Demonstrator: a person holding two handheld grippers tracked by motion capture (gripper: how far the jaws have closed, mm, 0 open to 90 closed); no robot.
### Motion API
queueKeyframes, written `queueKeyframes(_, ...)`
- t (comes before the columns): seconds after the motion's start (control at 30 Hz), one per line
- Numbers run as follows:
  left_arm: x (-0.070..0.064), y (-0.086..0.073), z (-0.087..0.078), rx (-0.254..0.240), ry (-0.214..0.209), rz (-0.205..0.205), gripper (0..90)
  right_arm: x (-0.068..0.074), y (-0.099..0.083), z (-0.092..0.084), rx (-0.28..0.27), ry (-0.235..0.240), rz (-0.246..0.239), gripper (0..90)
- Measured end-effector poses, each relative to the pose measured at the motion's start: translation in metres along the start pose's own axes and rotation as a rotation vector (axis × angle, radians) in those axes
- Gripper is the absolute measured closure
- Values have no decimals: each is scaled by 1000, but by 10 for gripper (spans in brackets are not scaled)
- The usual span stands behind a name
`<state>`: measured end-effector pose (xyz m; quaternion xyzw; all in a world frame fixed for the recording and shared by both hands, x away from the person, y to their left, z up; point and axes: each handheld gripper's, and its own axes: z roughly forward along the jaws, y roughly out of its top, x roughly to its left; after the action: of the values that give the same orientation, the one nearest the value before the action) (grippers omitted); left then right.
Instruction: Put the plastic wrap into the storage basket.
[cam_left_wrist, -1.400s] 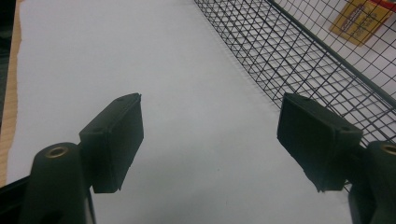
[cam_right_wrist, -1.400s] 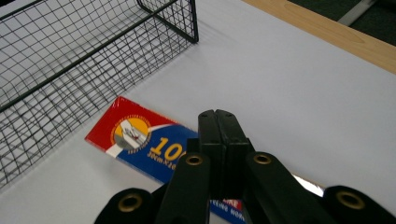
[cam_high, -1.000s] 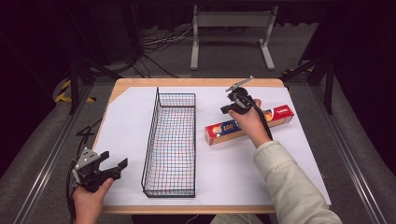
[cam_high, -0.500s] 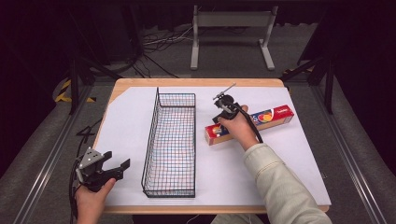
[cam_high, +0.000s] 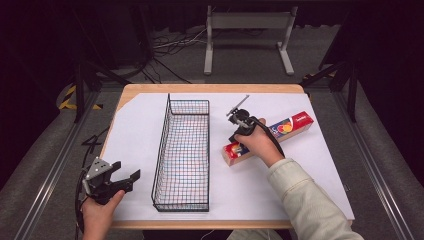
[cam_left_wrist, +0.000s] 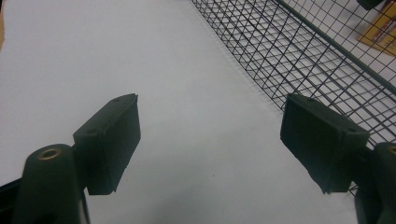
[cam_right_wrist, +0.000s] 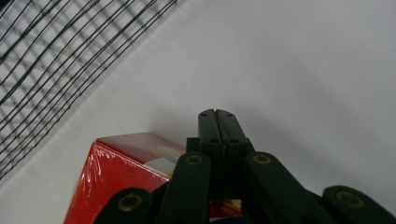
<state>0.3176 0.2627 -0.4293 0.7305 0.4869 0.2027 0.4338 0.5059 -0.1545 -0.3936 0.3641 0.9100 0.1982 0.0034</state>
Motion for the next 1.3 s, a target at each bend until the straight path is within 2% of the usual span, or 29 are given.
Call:
queueKeyframes(0.07,0,1,0,2,-2,1,207,2,-3,-1,10,11,-4,900)
queueKeyframes(0.2,0,3,2,-10,-1,0,208,12,-22,-8,37,47,-16,900)
queueKeyframes(0.3,0,4,3,-12,1,0,208,15,-29,-10,44,49,-29,900)
queueKeyframes(0.33,0,5,4,-11,-3,-1,208,18,-35,-13,59,66,-24,900)
queueKeyframes(0.47,0,6,5,-16,1,-2,208,19,-44,-17,80,94,-33,900)
queueKeyframes(0.53,0,7,6,-19,0,1,208,19,-50,-19,83,106,-22,900)
queueKeyframes(0.57,0,7,6,-19,0,5,208,20,-54,-21,99,115,-31,900)
queueKeyframes(0.73,1,9,8,-20,1,6,208,25,-72,-28,144,116,-61,900)
queueKeyframes(0.77,1,9,9,-20,0,0,209,26,-76,-31,138,114,-56,900)
queueKeyframes(0.93,0,10,10,-21,-3,3,209,29,-93,-42,175,114,-74,900)
queueKeyframes(1.0,-1,11,11,-23,-4,4,209,28,-100,-46,171,119,-63,900)
queueKeyframes(1.3,0,11,9,-30,0,2,209,23,-123,-57,248,123,-31,900)
